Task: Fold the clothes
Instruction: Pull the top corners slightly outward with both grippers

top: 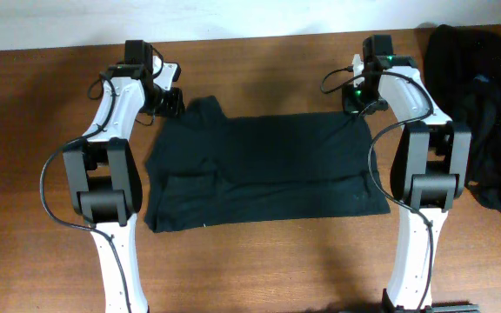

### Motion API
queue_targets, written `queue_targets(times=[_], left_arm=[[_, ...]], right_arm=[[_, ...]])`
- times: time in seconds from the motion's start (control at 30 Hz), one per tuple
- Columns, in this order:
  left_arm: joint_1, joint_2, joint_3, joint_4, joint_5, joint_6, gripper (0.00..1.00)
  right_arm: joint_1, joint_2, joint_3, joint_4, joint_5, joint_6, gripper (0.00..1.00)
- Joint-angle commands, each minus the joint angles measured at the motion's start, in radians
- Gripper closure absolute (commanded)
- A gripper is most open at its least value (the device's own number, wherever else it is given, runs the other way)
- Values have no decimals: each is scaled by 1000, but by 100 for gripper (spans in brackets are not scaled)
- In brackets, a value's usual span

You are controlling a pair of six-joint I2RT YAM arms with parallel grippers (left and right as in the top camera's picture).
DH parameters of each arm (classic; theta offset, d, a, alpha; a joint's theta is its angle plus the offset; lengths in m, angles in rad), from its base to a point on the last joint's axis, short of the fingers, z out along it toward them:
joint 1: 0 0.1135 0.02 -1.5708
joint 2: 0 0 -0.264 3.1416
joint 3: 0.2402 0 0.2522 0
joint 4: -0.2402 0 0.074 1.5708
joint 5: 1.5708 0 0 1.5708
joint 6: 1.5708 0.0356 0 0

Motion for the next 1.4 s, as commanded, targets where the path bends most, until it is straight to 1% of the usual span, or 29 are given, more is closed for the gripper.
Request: queue_targets(times=[0.0, 0.1, 0.13, 0.17, 0.3, 0.4, 0.47, 0.57, 0.63, 0.7, 0.73, 0.8, 0.83, 0.87, 1.1, 1.37], left_arm=[[6, 17, 15, -20, 8, 7, 60], [7, 17, 15, -49, 8, 7, 59], [7, 17, 15, -53, 8, 7, 53], [7, 17, 15, -56, 8, 7, 51], [7, 17, 15, -69, 8, 7, 51], [7, 23, 14, -85, 8, 7, 53], [7, 26, 14, -92, 8, 7, 63], [7, 28, 14, -93, 8, 7, 72], [7, 28, 14, -92, 8, 7, 83], [7, 28, 14, -92, 8, 7, 96], [7, 28, 14, -90, 8, 7, 100], [8, 28, 26, -87, 4, 7, 99], [11, 28, 42, -87, 0, 7, 99], [14, 27, 63, -91, 0, 7, 99], [27, 27, 244, -192, 1, 6, 99], [25, 27, 273, -256, 0, 6, 100]], right_arm=[[1, 30, -41, -16, -10, 2, 90], [1, 30, -41, -15, -10, 2, 90], [1, 30, -41, -15, -10, 2, 90], [1, 30, -41, -15, -10, 2, 90], [1, 30, -41, -16, -10, 2, 90], [1, 30, -41, -16, -10, 2, 89], [1, 30, -41, -16, -10, 2, 89], [1, 30, -41, -16, -10, 2, 90], [1, 30, -41, -16, -10, 2, 90], [1, 30, -41, -16, -10, 2, 90], [1, 30, -41, -16, -10, 2, 90], [1, 30, -41, -15, -10, 2, 90], [1, 30, -41, -15, -10, 2, 92], [1, 30, -41, -15, -10, 2, 96], [1, 26, -31, -25, -11, 2, 96], [1, -23, -31, -32, -14, 2, 96]])
